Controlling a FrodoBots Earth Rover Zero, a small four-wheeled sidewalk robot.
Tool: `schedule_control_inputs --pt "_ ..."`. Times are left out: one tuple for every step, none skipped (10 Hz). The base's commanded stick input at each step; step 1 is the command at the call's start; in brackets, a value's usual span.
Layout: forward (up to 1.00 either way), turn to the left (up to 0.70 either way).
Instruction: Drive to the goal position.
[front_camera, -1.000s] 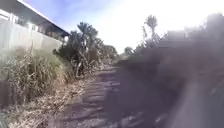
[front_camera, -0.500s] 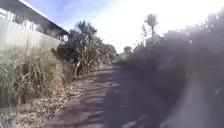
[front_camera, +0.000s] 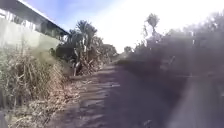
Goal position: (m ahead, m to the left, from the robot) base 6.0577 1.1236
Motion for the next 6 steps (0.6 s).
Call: schedule_control_inputs --pt "0.45 0.0" --pt "0.45 0.0" --pt "0.45 0.0" --pt "0.45 0.0" --pt "0.45 0.0" --pt "0.45 0.0"
